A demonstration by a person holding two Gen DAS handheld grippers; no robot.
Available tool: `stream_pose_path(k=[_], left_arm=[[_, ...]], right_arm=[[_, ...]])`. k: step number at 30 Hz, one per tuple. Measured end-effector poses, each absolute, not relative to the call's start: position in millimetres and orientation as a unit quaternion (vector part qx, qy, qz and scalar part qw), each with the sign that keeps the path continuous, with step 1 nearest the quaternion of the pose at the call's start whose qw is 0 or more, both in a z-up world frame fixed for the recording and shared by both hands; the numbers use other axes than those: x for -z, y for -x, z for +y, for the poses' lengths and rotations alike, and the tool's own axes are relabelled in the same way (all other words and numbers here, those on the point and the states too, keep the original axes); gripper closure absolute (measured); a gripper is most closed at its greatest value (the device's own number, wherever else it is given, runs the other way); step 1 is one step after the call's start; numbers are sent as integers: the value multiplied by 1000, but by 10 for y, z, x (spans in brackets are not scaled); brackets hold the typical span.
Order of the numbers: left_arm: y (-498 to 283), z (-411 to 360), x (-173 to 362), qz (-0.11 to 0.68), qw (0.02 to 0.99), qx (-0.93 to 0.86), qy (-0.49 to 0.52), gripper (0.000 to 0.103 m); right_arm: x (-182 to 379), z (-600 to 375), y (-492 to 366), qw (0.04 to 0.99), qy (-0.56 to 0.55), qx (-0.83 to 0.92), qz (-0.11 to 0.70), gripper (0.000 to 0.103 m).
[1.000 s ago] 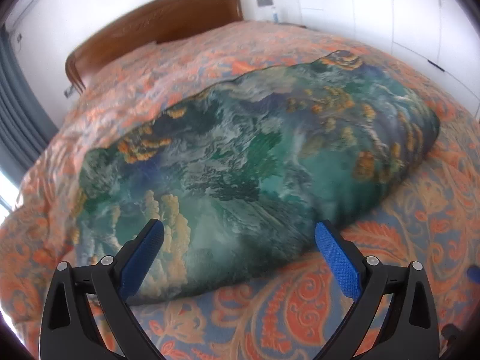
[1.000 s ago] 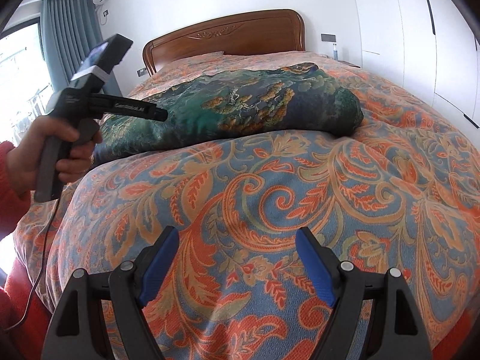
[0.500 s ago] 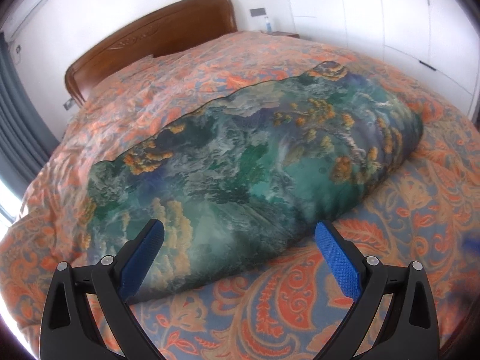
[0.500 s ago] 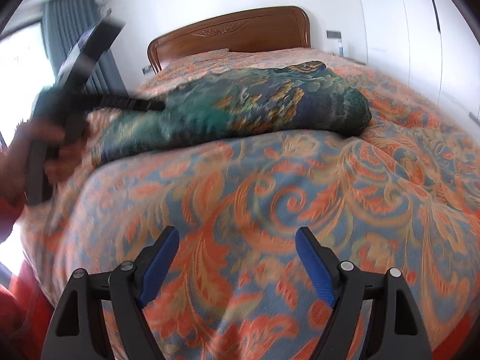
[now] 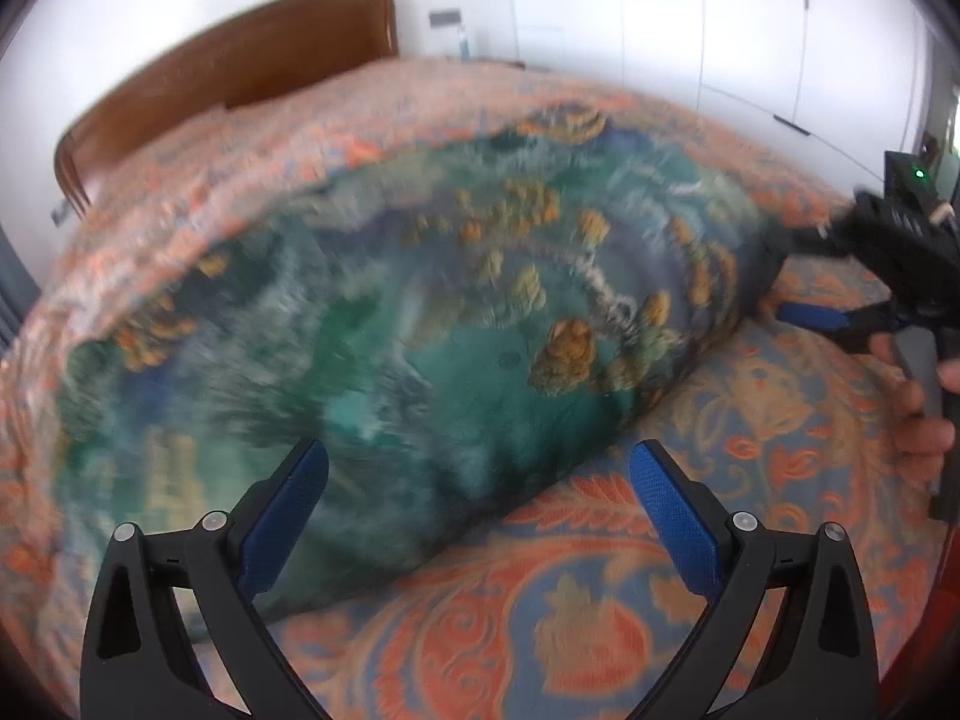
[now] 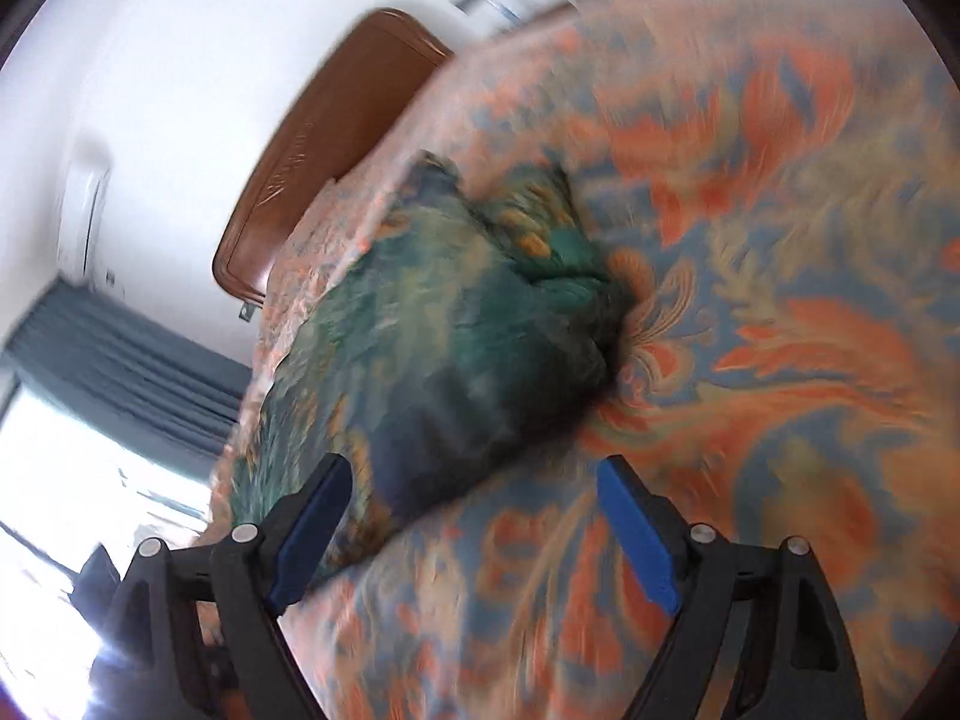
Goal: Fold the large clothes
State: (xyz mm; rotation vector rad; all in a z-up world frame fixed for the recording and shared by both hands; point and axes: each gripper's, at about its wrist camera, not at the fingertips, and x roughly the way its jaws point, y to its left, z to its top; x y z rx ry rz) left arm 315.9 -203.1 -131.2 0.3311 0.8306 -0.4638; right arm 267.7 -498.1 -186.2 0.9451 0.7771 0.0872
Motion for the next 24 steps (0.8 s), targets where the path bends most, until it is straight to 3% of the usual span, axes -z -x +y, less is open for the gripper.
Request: stream_pose_path(k=[6, 7, 8, 11, 18, 24], left_arm=[[-3234, -2189, 1587, 419, 856, 222, -205, 2], [-3222, -2169, 1534, 421, 854, 229, -201, 2], [-3216, -2129, 1455, 426, 852, 238, -189, 3], [-3294, -1944, 1030, 436, 853, 261, -122, 3], [-3589, -2059, -119, 420, 836, 350, -44, 2], [-3630, -2249, -461, 452, 801, 391, -35, 2]], right_arm=[[2200, -5123, -3079, 769, -557, -9, 314, 10], [2203, -5131, -3112, 767, -562, 1, 310, 15], [2172, -5115, -3134, 774, -555, 9, 307, 44], [1873, -4957, -3111, 831, -463, 24, 307, 67], [858, -4027, -2752, 956, -188, -13, 226, 69], [490, -3105, -2461, 980, 7, -79, 180, 69]])
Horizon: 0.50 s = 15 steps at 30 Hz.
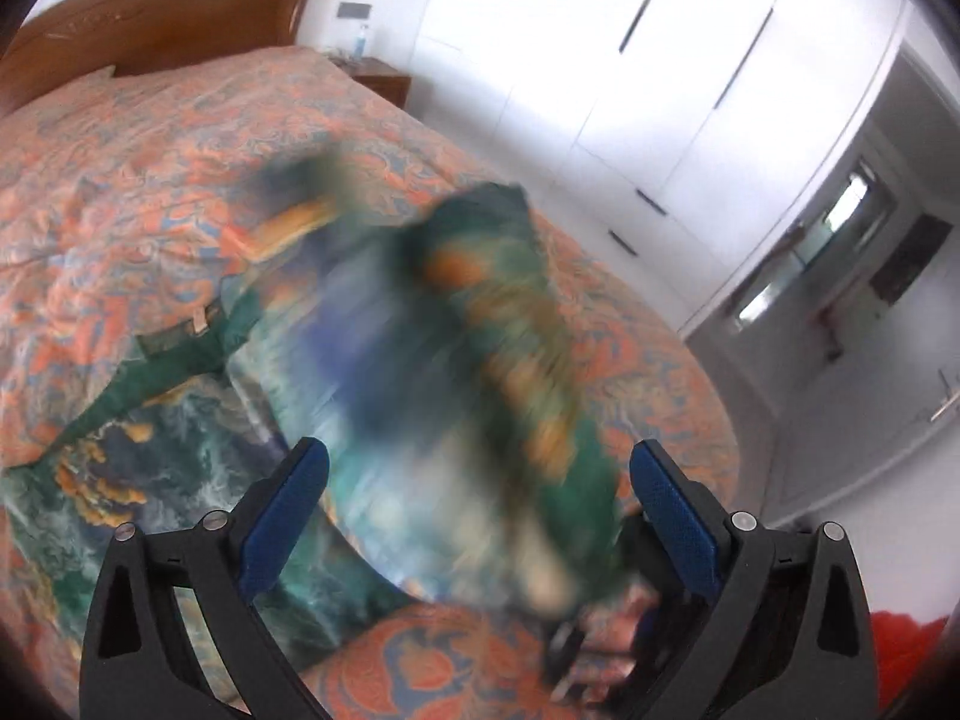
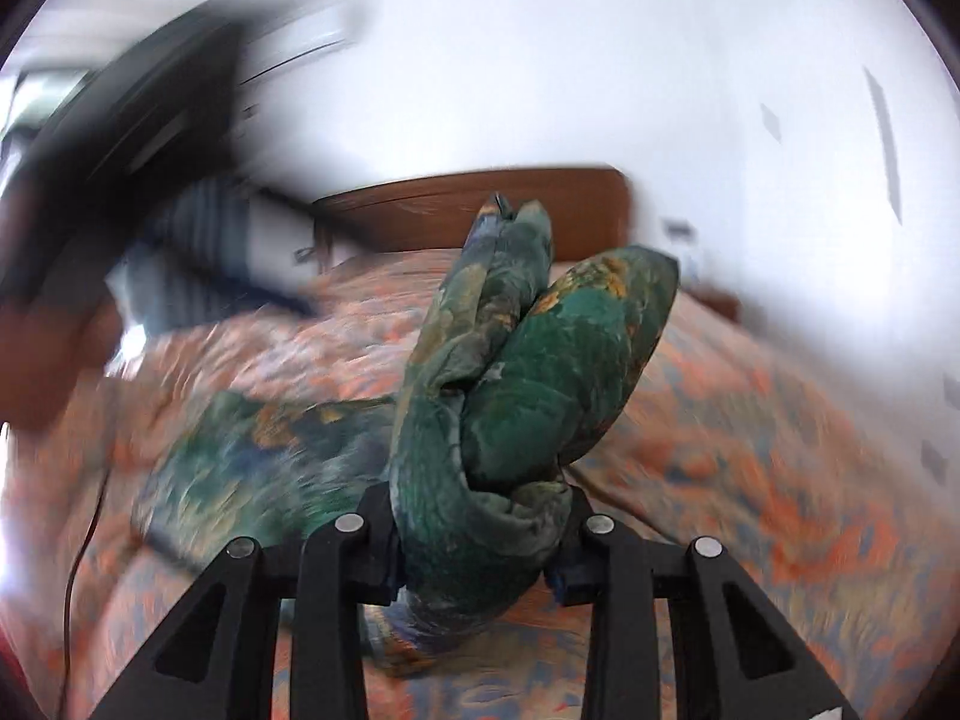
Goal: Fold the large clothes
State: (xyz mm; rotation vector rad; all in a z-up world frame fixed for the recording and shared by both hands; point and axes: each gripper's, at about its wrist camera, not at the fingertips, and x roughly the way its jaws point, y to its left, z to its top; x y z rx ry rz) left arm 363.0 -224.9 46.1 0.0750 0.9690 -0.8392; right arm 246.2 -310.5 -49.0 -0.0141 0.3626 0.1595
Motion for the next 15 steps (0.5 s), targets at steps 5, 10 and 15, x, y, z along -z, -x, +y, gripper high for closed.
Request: stream_pose_path(k=[5, 10, 15], left_arm=[[-3504, -2224, -364, 472, 810, 334, -98, 2], [-3441, -2189, -138, 482, 823, 257, -157, 8], [-3536, -2067, 24, 506, 819, 231, -138, 71]], right_arm=[[540, -2500, -2407, 972, 111, -123, 168, 70], [624, -2147, -2297, 961, 179, -134, 163, 70], [669, -1979, -2233, 952, 212, -140, 172, 70]])
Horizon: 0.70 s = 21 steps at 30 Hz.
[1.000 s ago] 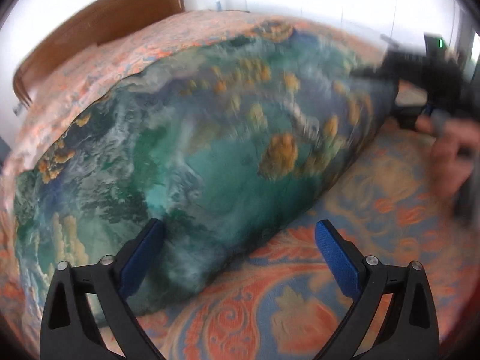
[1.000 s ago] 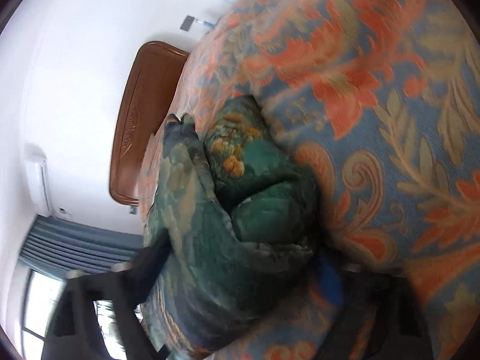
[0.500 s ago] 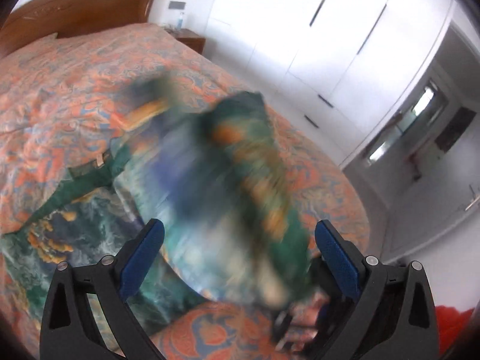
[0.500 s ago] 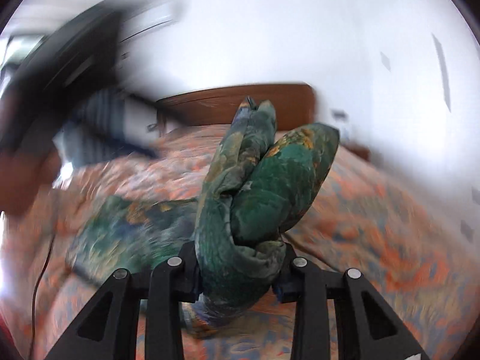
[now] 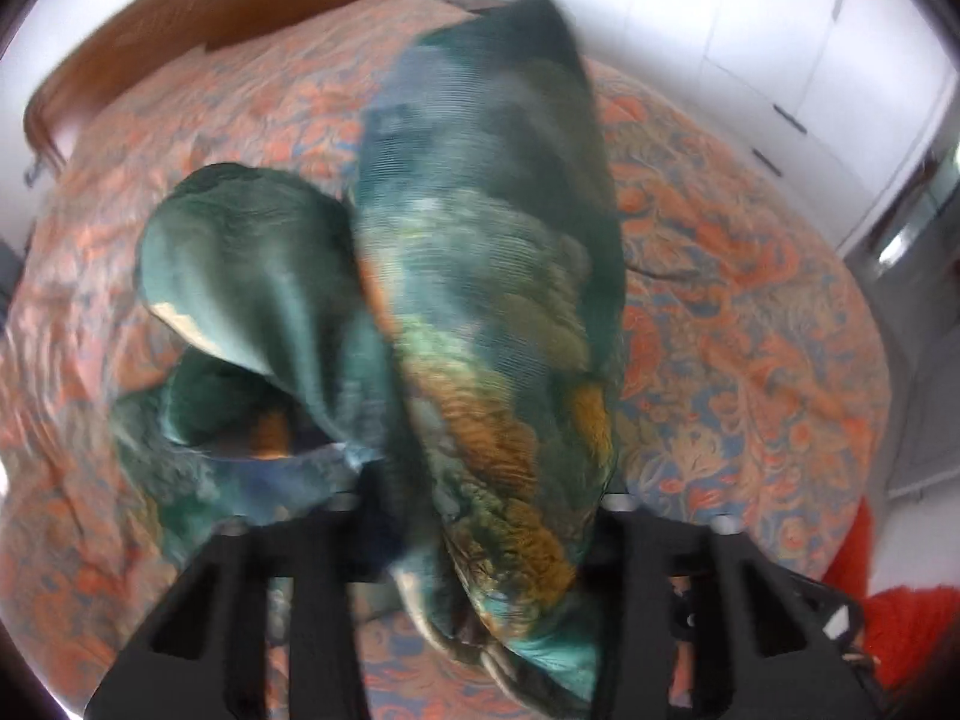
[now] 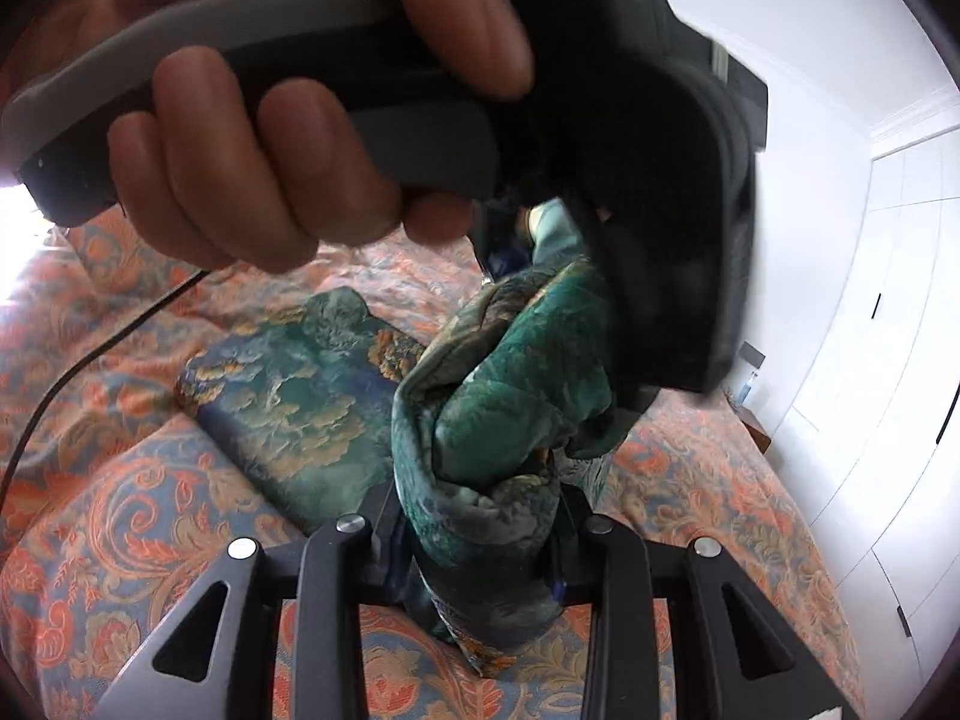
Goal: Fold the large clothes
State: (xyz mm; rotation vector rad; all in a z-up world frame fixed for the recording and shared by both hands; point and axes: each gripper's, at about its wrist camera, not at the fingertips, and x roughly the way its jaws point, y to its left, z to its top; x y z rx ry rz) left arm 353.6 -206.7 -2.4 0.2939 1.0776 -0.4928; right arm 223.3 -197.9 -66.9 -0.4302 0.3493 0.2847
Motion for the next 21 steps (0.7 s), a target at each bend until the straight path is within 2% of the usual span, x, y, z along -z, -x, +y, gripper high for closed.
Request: stream_pose_path(k=[3, 4, 5, 7, 12, 21], left_arm=[[-3530, -1920, 4, 503, 825, 233, -112, 75], [-3520, -1880, -12, 501, 827, 230, -112, 76], [-3526, -1812, -26, 499, 829, 226, -110, 77], [-3543, -1640, -49, 502, 830, 223, -97, 77], [-3794, -986, -42, 510, 833, 198, -78, 76], [-4061, 250, 352, 537, 838, 96, -14, 76]], right_arm=[[665, -2074, -2225, 955, 188, -137, 184, 67], [674, -2071, -2231, 956, 180, -135, 188, 58], [676, -2067, -2221, 957, 174, -134, 190, 44], [646, -2090, -2165, 955, 154, -152, 204, 22], [615, -2337, -1756, 960, 95, -161, 207, 22], [1101, -2817, -1318, 956, 21, -115, 271, 21]])
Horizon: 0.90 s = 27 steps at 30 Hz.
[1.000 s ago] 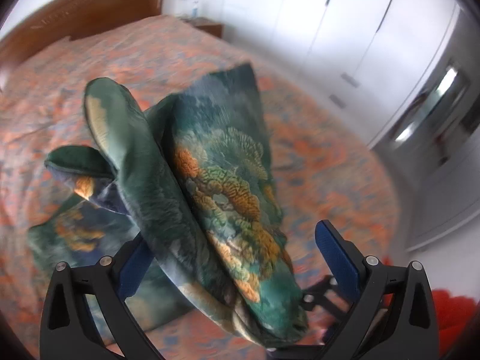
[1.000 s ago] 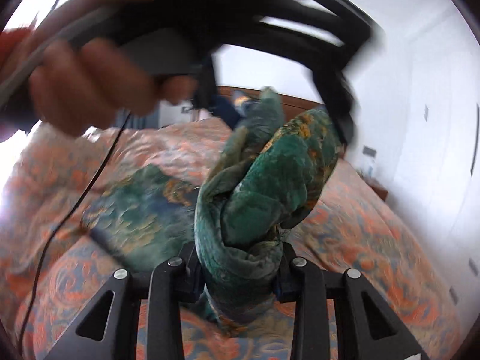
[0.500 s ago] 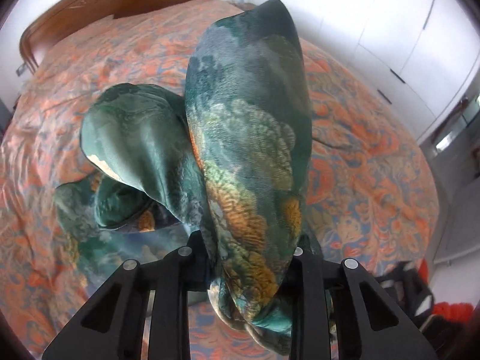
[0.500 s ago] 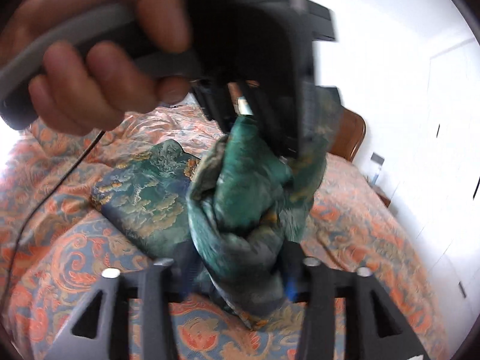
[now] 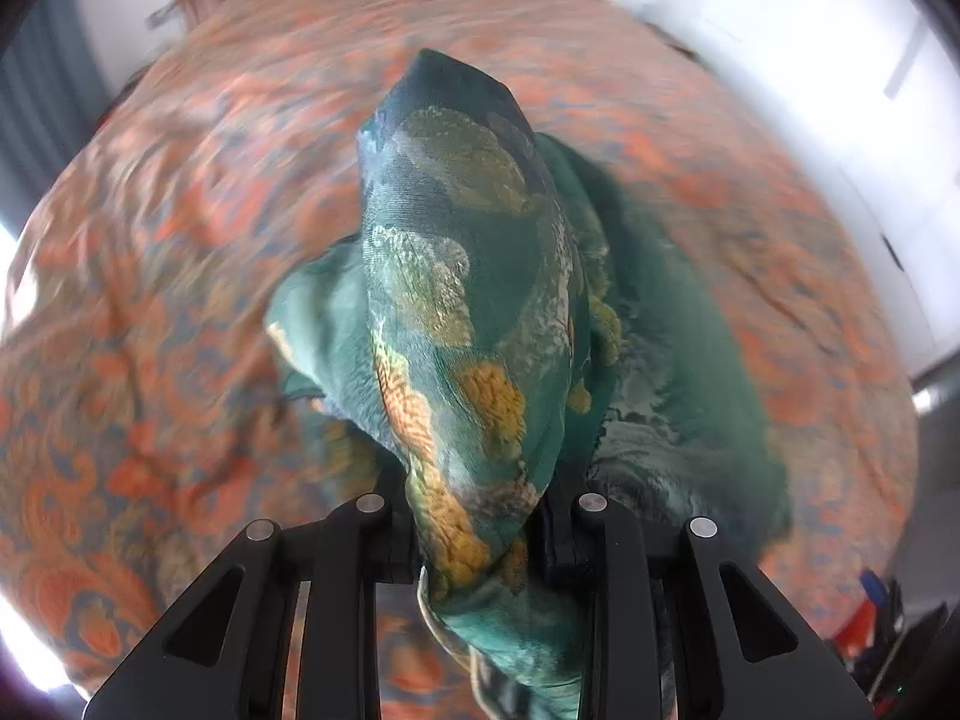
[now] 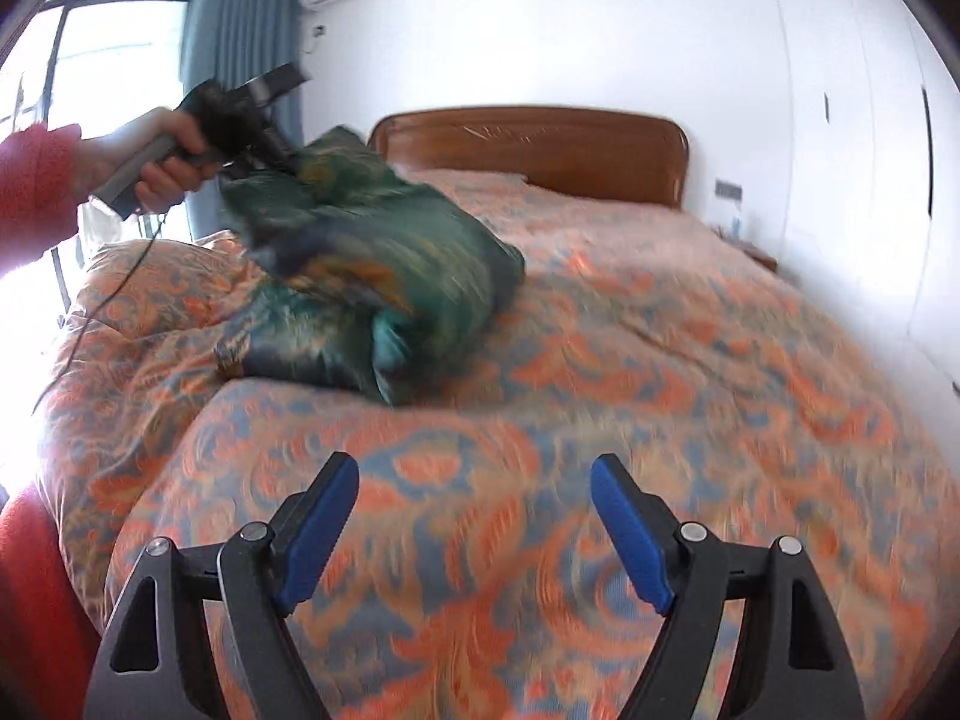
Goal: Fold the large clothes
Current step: 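Hold the bundle lifted with the left tool while the right tool releases and regrasps it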
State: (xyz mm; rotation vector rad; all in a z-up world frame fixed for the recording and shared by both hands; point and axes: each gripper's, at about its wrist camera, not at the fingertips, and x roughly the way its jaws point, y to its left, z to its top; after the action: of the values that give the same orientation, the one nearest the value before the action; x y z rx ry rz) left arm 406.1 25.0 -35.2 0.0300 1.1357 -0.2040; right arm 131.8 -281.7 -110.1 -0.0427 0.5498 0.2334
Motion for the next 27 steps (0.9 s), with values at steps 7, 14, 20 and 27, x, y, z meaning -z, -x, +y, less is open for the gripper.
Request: stream_pose_path(k=[7, 14, 20, 27], left_arm=[[-4054, 782, 1127, 565, 820, 70, 61, 69], [-4042, 910, 1404, 567, 817, 63, 85, 63], [-4037, 905, 1517, 567, 817, 51, 88, 58], [-4103, 959, 1654, 568, 813, 53, 117, 54]], right_arm=[[1312, -2768, -1194, 945, 31, -120, 302, 21], [1407, -2519, -1168, 936, 59, -148, 315, 21], [1424, -2441, -1136, 934, 69, -159, 313, 21], [1458, -2412, -1178, 930, 72, -153, 325, 21]])
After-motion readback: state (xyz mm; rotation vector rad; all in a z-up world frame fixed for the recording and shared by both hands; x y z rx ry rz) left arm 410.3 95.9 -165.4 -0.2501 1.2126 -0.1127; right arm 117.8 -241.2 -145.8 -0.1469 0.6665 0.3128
